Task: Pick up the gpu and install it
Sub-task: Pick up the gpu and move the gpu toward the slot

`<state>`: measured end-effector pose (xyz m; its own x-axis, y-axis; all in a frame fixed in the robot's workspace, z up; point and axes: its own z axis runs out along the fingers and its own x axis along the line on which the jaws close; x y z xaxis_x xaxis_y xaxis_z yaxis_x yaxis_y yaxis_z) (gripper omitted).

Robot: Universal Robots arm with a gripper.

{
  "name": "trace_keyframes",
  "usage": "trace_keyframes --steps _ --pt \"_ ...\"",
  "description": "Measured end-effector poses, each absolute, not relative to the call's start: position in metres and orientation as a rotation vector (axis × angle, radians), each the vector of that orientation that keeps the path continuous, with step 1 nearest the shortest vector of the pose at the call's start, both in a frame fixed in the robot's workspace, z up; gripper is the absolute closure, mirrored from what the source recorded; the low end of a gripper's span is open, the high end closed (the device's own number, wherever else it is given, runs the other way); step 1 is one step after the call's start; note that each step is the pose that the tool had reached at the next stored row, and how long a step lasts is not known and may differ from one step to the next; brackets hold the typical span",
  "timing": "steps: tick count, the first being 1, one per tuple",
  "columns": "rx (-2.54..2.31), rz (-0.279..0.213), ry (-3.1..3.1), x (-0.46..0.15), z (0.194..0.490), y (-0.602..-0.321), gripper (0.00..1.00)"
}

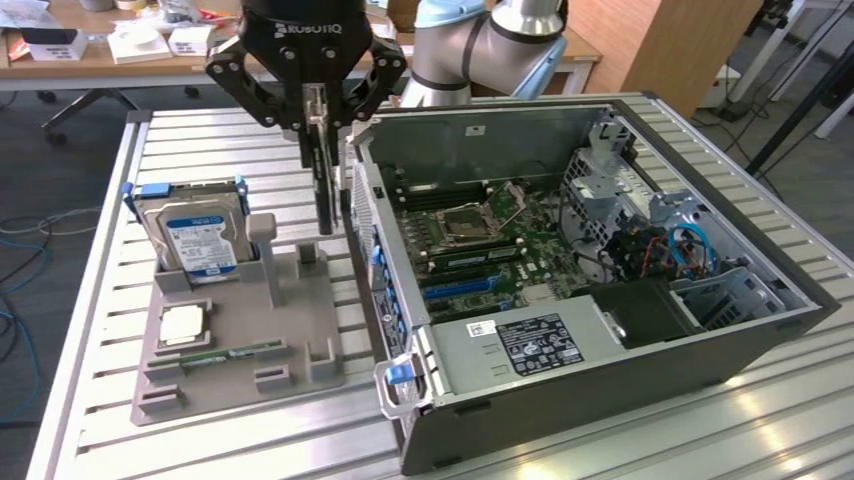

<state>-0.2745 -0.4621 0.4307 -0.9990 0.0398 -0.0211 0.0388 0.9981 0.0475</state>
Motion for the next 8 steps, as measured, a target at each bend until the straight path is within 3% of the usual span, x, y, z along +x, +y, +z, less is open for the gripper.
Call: trace_keyframes --steps 8 --pt "0.061 0.076 3.118 -0.238 0.431 -0.463 0.74"
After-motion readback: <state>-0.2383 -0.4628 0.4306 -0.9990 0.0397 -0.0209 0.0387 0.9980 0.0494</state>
